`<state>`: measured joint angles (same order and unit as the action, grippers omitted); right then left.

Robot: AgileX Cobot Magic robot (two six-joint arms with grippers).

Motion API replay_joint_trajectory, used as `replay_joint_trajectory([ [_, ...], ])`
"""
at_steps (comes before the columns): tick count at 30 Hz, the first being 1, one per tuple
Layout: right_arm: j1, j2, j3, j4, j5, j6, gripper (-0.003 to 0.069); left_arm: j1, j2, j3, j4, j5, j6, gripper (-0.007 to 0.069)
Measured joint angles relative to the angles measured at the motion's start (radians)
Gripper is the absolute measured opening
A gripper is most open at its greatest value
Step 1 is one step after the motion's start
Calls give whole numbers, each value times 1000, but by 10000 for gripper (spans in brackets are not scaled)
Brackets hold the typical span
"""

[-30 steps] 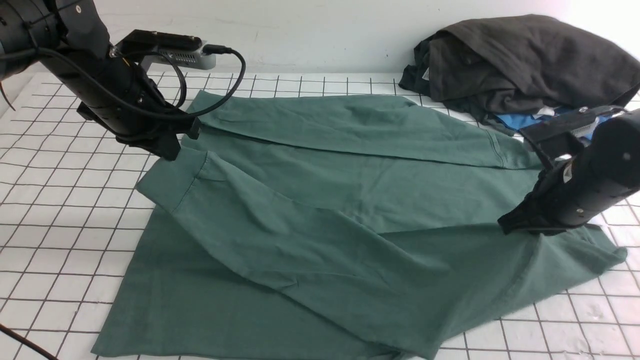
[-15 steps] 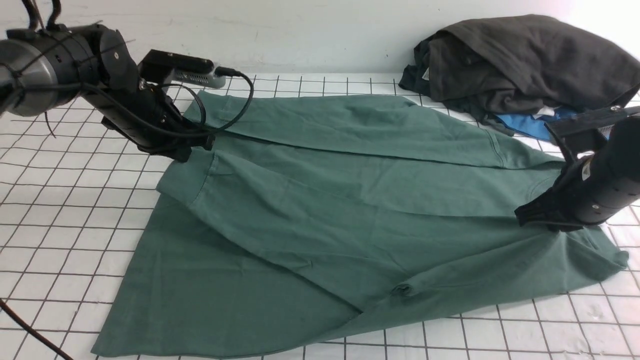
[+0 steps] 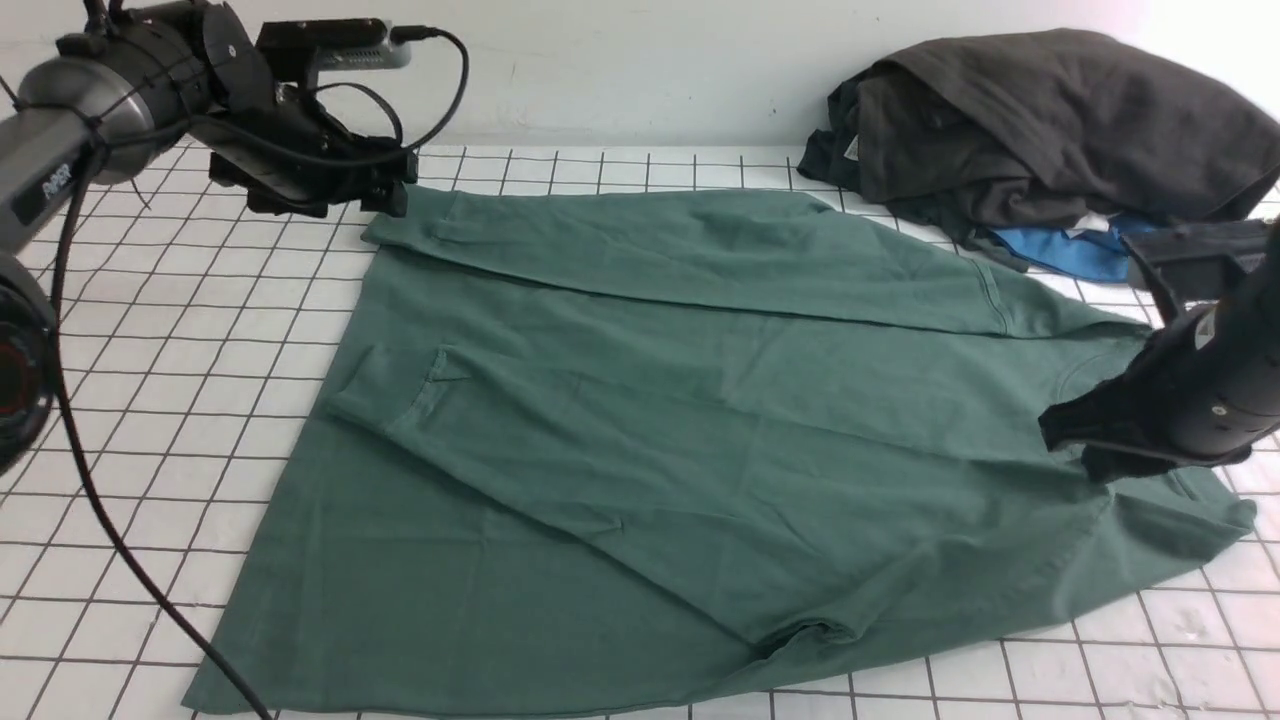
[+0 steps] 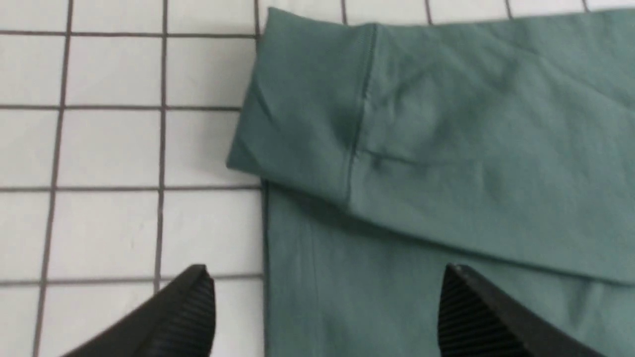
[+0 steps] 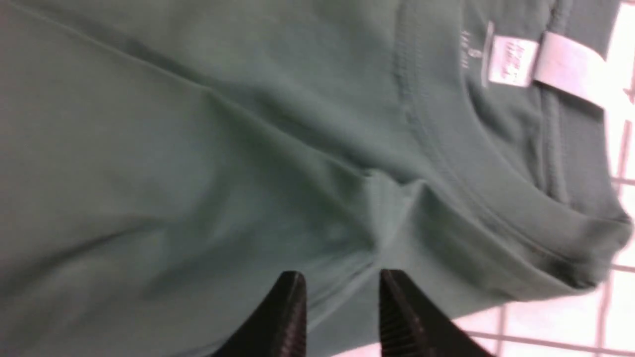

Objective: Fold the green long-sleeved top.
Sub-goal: Use the left arm to clamp the cuff farthest from it, then use the left arm to drag and drop the cuff onto the cuff closest to the left arm

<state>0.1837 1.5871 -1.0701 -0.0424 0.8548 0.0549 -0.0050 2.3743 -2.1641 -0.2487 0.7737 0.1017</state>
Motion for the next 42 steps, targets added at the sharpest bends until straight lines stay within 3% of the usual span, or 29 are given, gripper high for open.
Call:
replay_joint_trajectory([
  [7,109,-4,0,112,-12,-75,241,16,253,-316,-9,42,-64,523],
  [11,143,-4,0,127,-56,-84,241,3,355,-431,-9,29,-66,356],
  [14,144,-4,0,128,-78,-85,242,-2,379,-457,-8,1,-63,126],
  [17,144,-7,0,128,-79,-85,242,-2,379,-460,-10,-13,-62,27],
  [24,144,-45,1,107,-78,-85,242,-12,306,-460,-4,55,-13,16],
  [28,144,-106,1,3,-68,-55,242,-35,141,-463,13,335,15,16],
  [31,144,-153,1,-67,-56,-18,242,-58,58,-443,59,438,15,16],
  [36,144,-207,2,-136,-26,32,242,-80,-50,-244,138,459,-4,16],
  [42,144,-223,7,-143,30,37,242,-92,-239,223,143,459,-14,16],
])
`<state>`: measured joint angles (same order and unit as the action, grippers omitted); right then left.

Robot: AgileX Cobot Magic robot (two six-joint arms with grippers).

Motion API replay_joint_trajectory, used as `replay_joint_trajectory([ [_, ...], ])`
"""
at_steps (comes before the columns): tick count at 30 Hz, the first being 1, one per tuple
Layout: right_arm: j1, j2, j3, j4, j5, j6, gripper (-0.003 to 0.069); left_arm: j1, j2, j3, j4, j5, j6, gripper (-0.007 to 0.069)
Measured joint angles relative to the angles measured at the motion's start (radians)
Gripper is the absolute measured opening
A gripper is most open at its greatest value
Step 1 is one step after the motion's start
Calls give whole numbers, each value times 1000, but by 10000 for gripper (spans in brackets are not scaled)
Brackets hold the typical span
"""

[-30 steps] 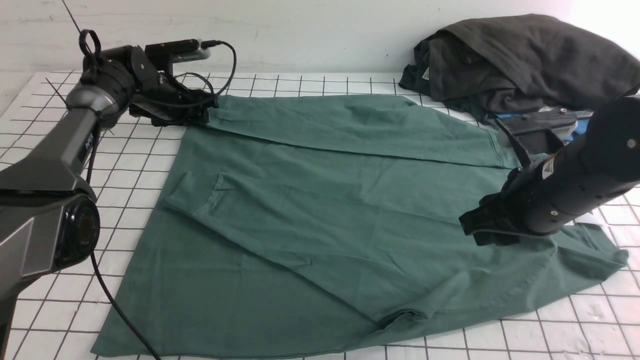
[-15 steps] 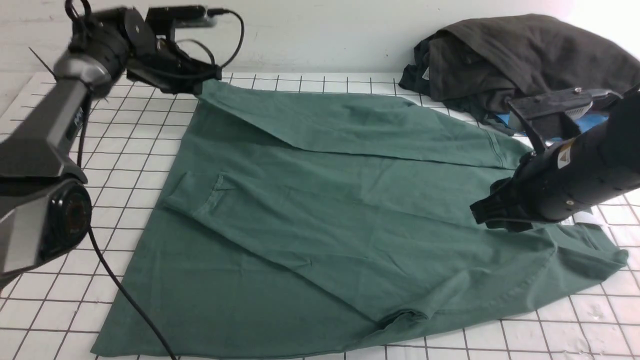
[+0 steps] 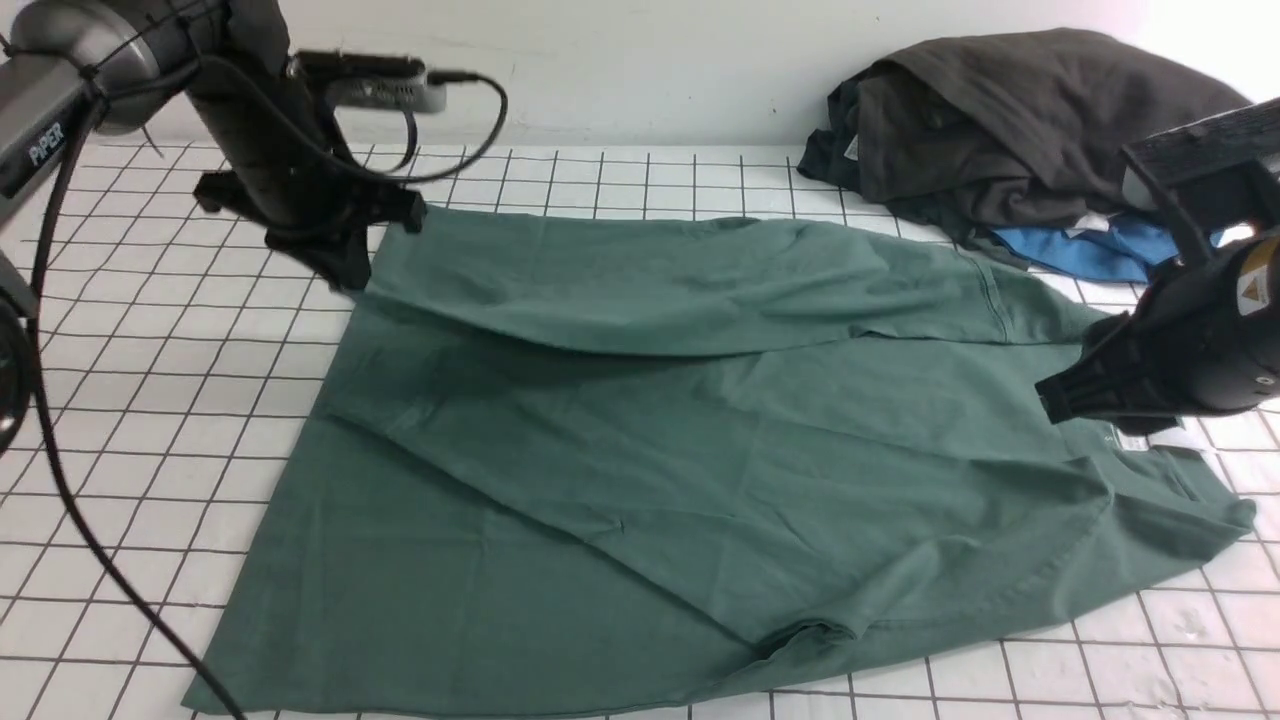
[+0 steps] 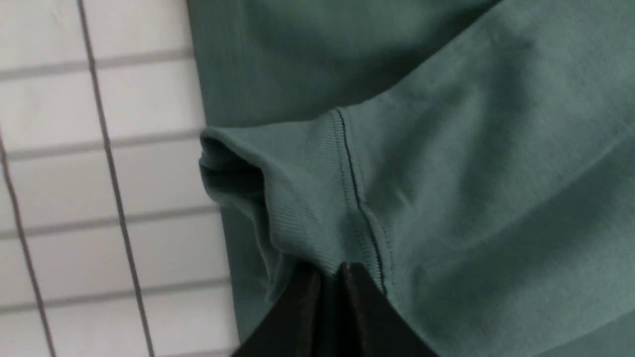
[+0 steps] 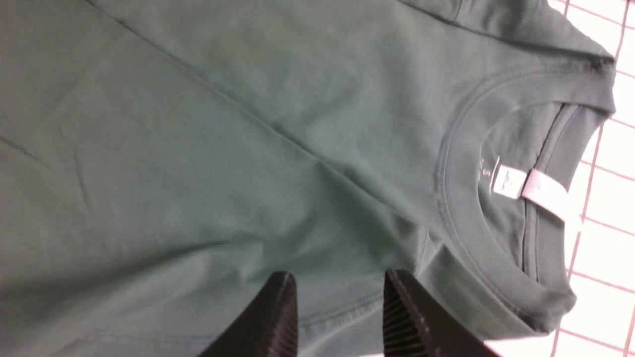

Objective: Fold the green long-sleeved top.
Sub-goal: Use the left arm to drag and drop the cuff onto the cuff closest to the left arm

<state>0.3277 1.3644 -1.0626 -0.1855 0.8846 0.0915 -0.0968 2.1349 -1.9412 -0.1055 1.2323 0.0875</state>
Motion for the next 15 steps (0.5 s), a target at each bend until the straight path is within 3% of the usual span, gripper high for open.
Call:
replay_joint_trajectory([
  [4,0,0,1,0,8,-1,242,-13,-90,197,22,-28,-9,17],
  [7,0,0,1,15,-10,-24,242,-22,-152,351,33,-144,-24,24],
  [15,0,0,1,44,-15,-40,242,-69,-238,392,82,-220,-50,55],
])
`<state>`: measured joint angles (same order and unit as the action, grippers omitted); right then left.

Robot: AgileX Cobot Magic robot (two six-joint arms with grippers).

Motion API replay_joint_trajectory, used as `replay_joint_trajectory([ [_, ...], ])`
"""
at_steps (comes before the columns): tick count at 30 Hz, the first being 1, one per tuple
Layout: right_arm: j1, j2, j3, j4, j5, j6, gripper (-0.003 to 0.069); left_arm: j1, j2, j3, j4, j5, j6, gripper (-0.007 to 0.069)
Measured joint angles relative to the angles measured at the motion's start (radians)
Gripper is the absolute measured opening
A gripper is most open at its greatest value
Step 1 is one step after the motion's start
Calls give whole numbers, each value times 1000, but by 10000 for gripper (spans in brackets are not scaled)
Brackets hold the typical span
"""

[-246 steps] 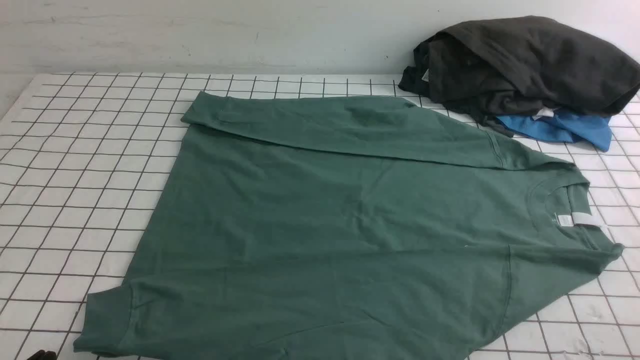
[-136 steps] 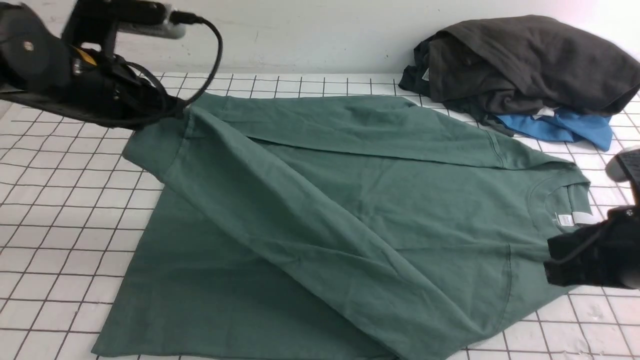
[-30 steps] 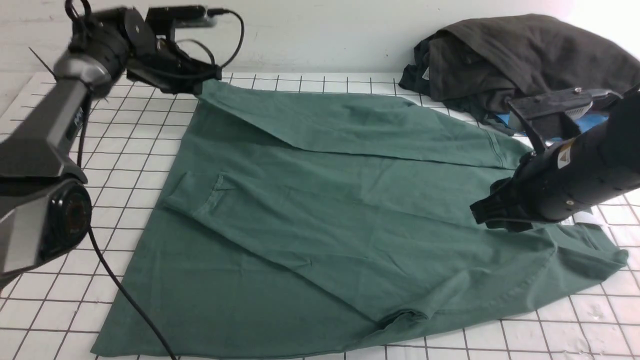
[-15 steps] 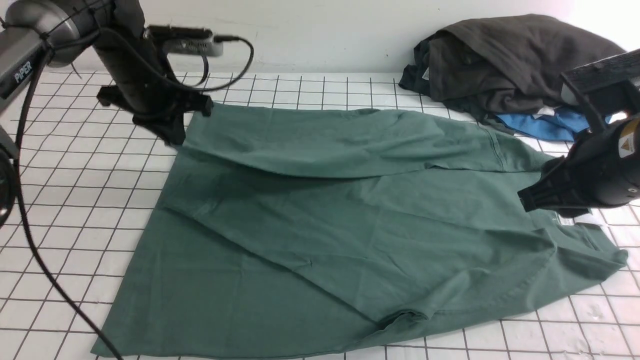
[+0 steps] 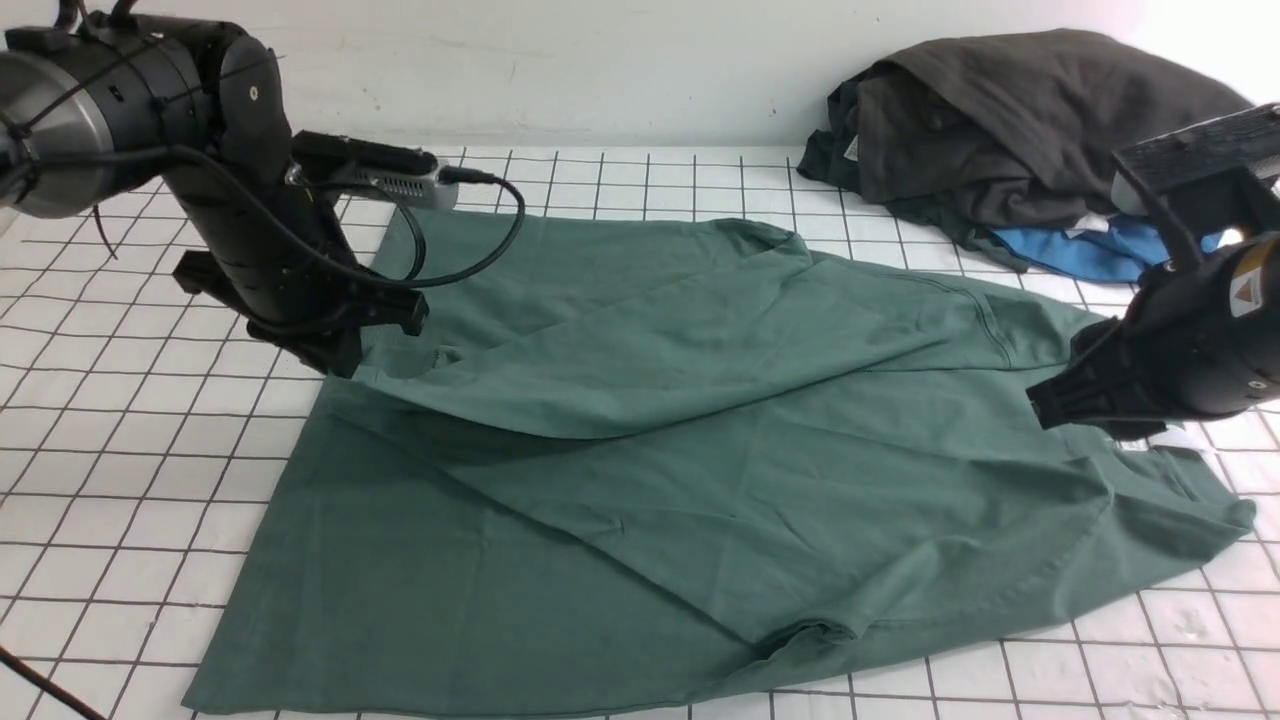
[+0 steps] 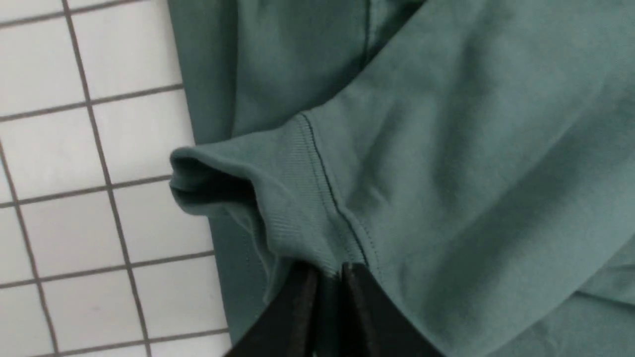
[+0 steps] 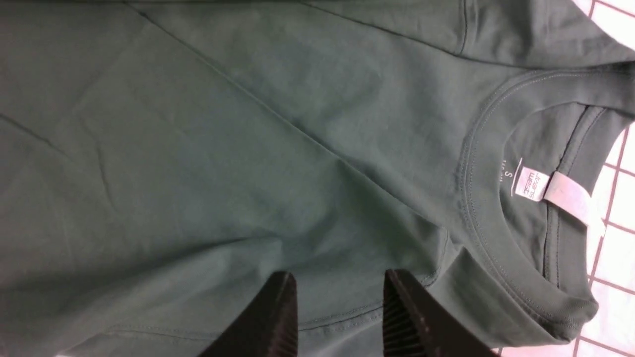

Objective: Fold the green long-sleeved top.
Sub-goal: Use the left arm to drag and drop the cuff onto the cuff closest to the left arm, then use both arms simultaneously to clamp the lower edge of the clothing fabric

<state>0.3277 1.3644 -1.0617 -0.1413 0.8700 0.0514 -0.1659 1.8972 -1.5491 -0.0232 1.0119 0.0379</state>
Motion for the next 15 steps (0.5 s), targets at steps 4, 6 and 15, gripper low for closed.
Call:
replay_joint_trajectory([
  [4,0,0,0,8,46,-8,242,-9,-4,2,47,87,-2,165],
  [6,0,0,0,21,71,-22,242,-9,-17,7,52,130,3,233],
  [15,0,0,0,320,157,-345,242,-50,-262,365,56,121,325,524],
])
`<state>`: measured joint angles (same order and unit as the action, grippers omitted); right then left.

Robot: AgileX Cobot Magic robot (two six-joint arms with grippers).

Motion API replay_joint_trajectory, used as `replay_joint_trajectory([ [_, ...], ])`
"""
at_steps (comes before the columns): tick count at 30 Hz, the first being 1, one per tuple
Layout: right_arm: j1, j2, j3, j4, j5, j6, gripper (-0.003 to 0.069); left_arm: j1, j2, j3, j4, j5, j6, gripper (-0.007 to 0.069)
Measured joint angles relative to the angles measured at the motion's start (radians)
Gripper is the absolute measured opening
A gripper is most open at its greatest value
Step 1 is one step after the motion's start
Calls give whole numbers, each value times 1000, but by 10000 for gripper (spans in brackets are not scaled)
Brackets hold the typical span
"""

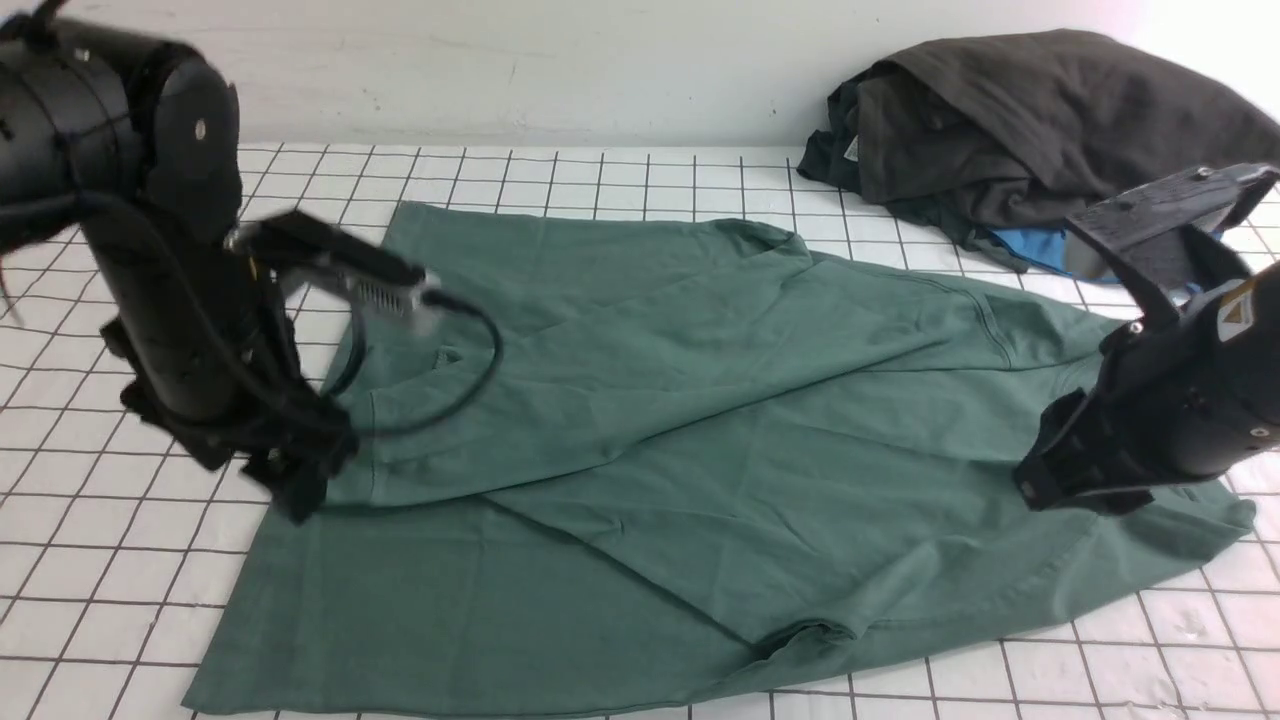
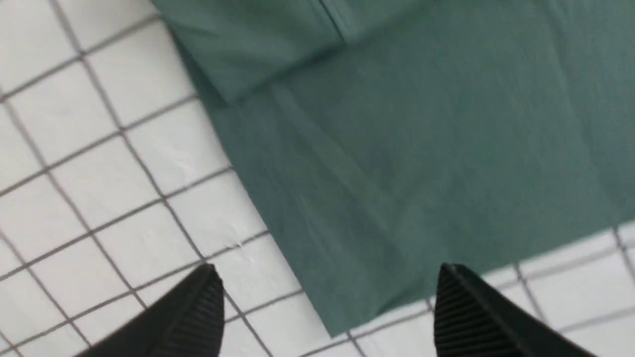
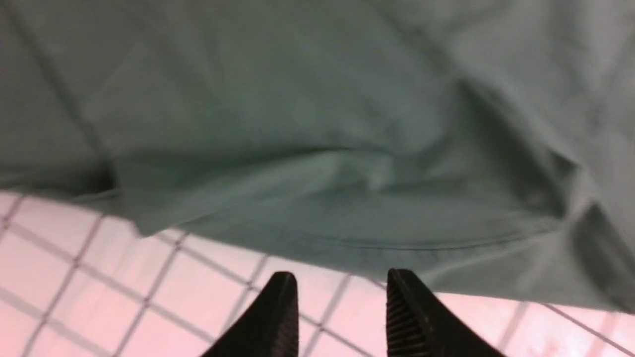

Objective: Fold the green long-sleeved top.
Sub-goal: Use both arms simultaneously to clamp the lower edge of the clothing fabric

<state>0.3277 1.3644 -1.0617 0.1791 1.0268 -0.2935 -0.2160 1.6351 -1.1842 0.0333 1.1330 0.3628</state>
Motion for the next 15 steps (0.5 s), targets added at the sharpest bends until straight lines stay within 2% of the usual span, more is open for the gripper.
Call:
replay_joint_trajectory([
  [5,0,0,0,170,24,-188,242,-2,-74,298,0,-182,387,531],
  [8,0,0,0,204,25,-225,242,-2,-74,421,0,-299,520,531],
  [11,0,0,0,209,27,-234,242,-2,-50,487,4,-411,562,522],
  [13,0,0,0,210,28,-239,242,-2,-47,495,8,-425,567,506],
  [14,0,0,0,211,28,-246,242,-4,-47,500,15,-429,565,454],
  [15,0,0,0,211,28,-246,242,-5,-47,500,15,-429,564,445],
])
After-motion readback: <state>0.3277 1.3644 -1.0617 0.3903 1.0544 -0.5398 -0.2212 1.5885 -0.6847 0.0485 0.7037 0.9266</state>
